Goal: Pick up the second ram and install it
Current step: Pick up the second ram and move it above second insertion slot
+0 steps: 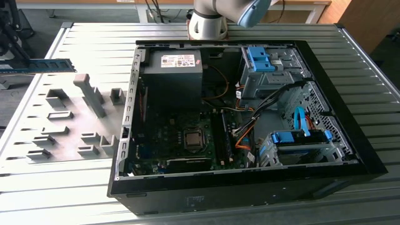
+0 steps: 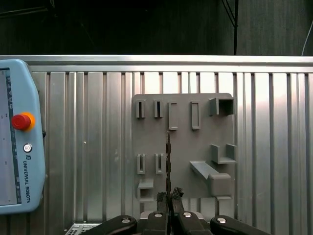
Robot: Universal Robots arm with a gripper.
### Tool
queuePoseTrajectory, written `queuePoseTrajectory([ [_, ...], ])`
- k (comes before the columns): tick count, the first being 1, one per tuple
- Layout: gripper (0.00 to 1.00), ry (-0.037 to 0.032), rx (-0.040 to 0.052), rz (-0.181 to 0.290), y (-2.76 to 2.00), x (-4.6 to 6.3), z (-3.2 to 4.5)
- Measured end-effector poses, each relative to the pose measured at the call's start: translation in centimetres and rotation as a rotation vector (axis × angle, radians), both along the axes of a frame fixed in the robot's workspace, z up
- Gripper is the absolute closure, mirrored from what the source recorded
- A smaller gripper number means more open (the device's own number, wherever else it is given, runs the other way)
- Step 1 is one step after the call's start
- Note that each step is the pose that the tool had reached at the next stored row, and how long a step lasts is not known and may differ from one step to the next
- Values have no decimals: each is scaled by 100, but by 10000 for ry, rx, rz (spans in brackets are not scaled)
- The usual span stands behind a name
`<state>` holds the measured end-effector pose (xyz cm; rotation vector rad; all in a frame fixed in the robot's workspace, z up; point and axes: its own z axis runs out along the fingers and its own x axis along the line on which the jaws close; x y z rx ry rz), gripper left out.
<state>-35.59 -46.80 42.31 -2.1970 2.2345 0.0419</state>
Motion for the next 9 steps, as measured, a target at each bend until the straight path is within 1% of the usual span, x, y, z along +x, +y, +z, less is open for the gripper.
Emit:
queuePoseTrajectory([
  [9, 86, 1, 0, -1, 0, 129, 0],
])
